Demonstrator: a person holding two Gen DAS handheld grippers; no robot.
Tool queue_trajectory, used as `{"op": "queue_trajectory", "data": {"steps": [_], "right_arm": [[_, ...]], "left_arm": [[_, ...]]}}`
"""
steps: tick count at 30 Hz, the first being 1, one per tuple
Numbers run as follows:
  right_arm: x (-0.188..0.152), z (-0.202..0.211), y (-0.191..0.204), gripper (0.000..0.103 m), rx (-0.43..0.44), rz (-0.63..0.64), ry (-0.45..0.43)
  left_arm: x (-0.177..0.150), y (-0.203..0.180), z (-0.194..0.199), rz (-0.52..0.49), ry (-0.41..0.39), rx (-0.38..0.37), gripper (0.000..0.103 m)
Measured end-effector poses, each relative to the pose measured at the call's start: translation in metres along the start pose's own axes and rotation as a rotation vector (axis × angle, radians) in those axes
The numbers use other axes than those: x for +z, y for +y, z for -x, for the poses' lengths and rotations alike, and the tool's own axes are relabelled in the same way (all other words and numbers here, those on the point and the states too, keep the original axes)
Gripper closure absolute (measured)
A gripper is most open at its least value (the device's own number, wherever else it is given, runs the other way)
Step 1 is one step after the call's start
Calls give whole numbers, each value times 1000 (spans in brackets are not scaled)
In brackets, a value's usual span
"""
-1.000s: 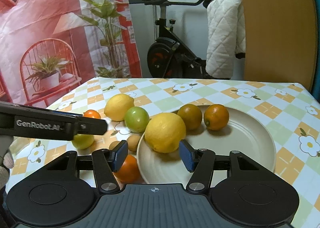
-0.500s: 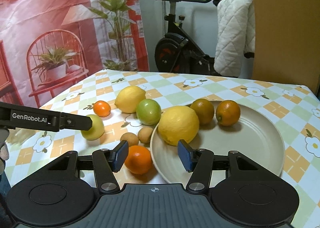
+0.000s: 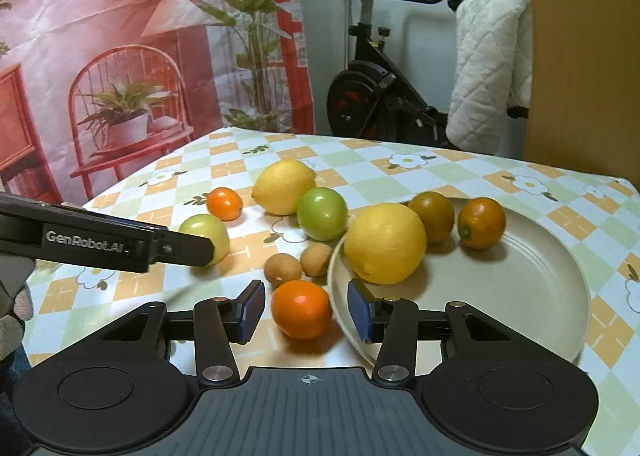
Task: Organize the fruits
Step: 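Withdraw the open left gripper from the plate toward the bright orange, then lower the left gripper and close it on the bright orange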
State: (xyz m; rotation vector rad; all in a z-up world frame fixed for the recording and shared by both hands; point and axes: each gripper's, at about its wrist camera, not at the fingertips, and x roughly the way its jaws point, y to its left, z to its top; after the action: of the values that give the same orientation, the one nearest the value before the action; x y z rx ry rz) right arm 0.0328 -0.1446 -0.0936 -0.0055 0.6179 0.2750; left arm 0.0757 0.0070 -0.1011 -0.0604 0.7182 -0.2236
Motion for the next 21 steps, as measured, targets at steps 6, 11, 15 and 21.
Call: {"op": "queue_trajectory", "data": {"steps": [6,11,15,21], "right_arm": [[3,-6,10,62,13,34,9],[3,-6,12,62,6,38,16],[4,-1,16,63,41,45,22],[7,9,18,64,22,56,6]], "left_arm": [[0,2,1,7,-2,0,48],[0,7,2,27,-5,3,48],[0,7,3,30,-9,-2,48],[0,11,5,47,-19,-10,48]]}}
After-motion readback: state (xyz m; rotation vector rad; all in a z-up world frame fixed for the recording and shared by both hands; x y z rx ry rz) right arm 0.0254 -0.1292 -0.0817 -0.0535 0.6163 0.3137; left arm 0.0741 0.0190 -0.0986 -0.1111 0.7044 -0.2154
